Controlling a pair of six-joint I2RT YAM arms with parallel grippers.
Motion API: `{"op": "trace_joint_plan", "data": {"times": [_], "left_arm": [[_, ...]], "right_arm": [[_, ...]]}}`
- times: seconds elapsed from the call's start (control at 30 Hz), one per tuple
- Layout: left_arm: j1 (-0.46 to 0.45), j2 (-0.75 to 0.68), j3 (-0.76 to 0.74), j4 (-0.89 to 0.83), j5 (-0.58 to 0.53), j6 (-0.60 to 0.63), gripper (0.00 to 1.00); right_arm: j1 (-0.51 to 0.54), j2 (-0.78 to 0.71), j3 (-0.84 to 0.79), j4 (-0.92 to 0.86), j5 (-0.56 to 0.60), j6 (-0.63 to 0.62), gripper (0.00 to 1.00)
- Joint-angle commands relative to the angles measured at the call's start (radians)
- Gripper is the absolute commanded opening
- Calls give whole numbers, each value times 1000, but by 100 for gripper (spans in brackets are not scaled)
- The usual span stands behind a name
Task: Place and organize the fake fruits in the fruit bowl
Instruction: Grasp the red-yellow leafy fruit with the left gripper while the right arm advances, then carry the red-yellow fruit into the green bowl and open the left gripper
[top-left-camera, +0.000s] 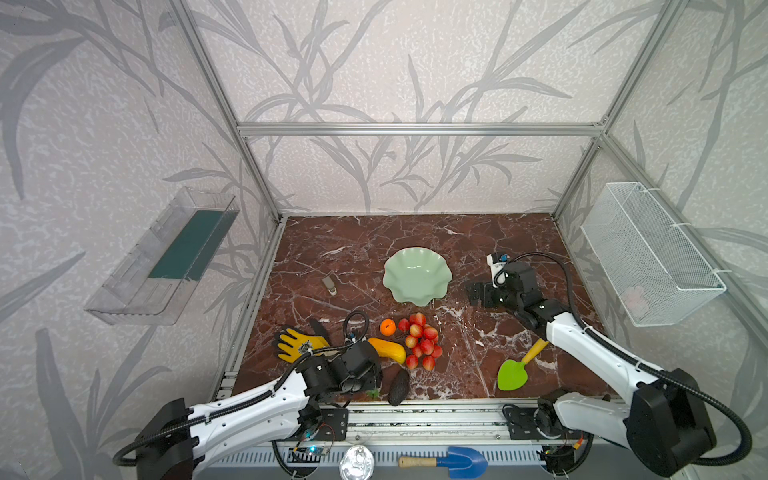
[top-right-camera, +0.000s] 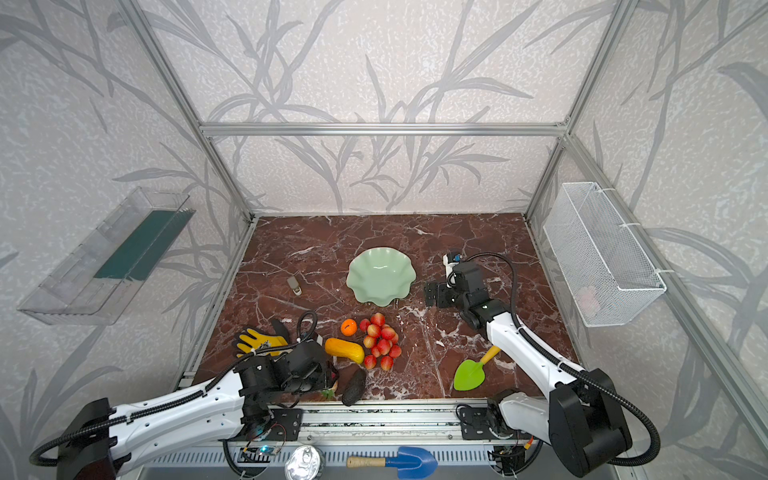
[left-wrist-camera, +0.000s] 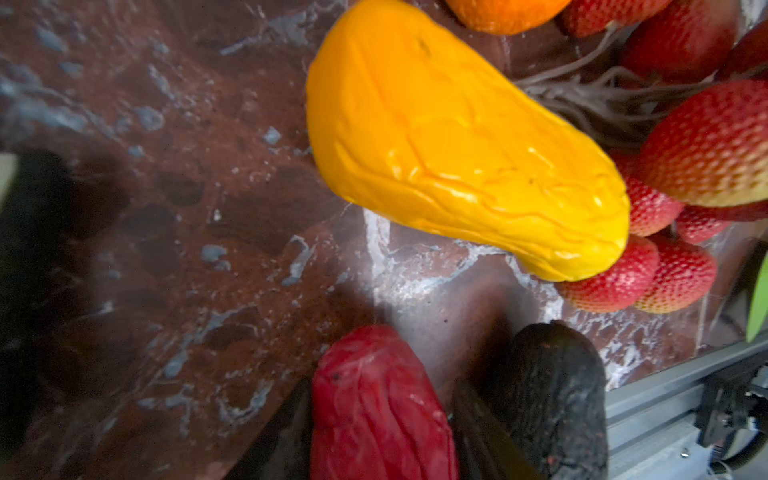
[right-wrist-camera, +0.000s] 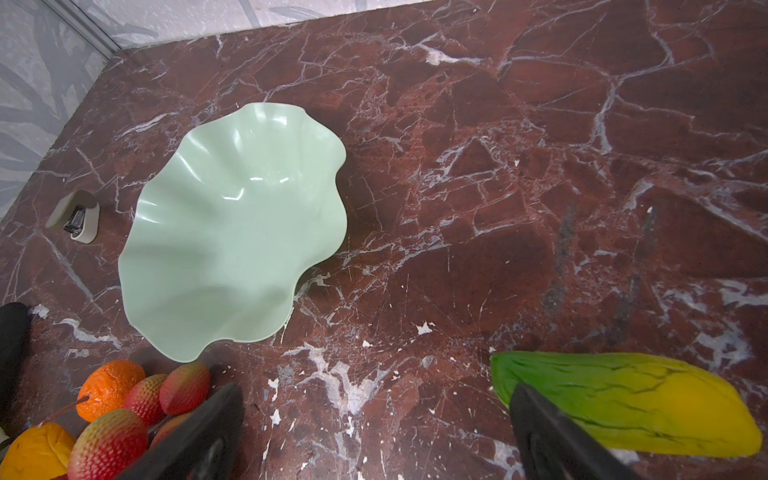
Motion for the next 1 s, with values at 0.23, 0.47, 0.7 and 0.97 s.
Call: {"op": "trace_joint_plan", "data": {"times": [0.23,0.47,0.7,0.97], "left_arm": [[114,-67,217,-27,-57,251,43],[296,296,480,211,68,525,41],[368,784,821,303,128,676,40],[416,1184,1092,283,179,663,40]], "right_arm": [[8,-44,-20,8,-14,17,100],[13,-66,-13,-27,0,5,99],[26,-135,-58,-87,32,0,99],[35,-190,-81,-139,49,1,99]]}}
